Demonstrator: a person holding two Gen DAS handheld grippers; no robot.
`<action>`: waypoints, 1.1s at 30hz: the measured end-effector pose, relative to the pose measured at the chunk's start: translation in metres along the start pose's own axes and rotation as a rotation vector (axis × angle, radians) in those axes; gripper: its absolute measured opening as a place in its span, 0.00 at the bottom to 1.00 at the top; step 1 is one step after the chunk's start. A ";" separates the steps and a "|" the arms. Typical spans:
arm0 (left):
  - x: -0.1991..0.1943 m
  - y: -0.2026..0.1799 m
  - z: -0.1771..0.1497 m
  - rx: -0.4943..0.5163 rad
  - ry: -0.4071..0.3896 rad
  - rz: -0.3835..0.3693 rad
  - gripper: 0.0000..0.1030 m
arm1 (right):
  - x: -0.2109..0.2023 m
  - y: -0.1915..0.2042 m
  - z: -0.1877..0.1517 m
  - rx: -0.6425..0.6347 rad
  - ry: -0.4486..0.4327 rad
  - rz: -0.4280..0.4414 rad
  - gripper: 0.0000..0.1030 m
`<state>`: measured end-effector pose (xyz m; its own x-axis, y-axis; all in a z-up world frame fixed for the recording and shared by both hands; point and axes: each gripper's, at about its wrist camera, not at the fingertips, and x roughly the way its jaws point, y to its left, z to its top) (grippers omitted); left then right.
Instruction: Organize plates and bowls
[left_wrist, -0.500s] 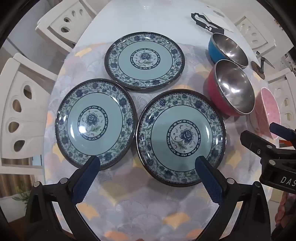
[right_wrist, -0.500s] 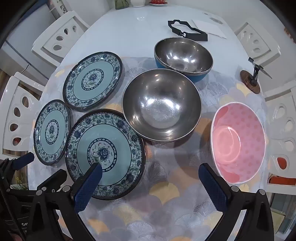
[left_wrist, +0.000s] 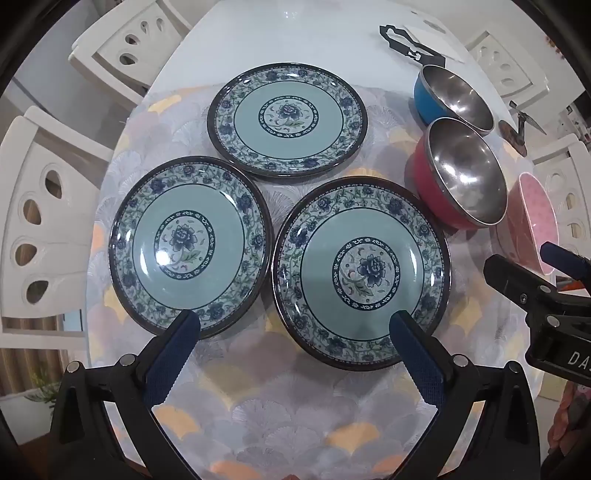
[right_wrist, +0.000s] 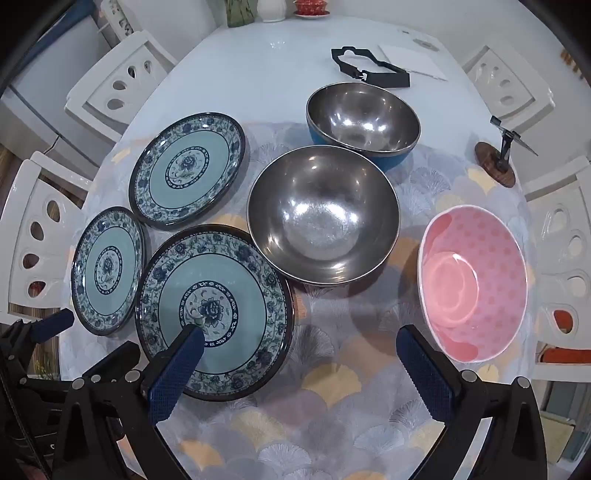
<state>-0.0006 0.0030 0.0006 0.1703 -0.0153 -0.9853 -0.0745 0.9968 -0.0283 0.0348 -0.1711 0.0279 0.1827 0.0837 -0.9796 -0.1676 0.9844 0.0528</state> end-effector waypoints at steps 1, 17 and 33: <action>0.000 0.000 0.000 0.001 -0.001 -0.001 0.99 | -0.001 0.000 0.000 0.005 -0.001 0.004 1.00; -0.002 -0.001 0.000 -0.001 -0.002 0.000 0.99 | -0.001 0.000 -0.001 0.008 -0.001 0.011 1.00; -0.001 -0.001 -0.001 -0.002 0.005 -0.004 0.99 | -0.002 -0.001 -0.002 0.015 -0.004 0.020 1.00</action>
<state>-0.0015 0.0018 0.0017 0.1656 -0.0193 -0.9860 -0.0759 0.9966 -0.0323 0.0327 -0.1721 0.0297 0.1839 0.1036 -0.9775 -0.1568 0.9848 0.0749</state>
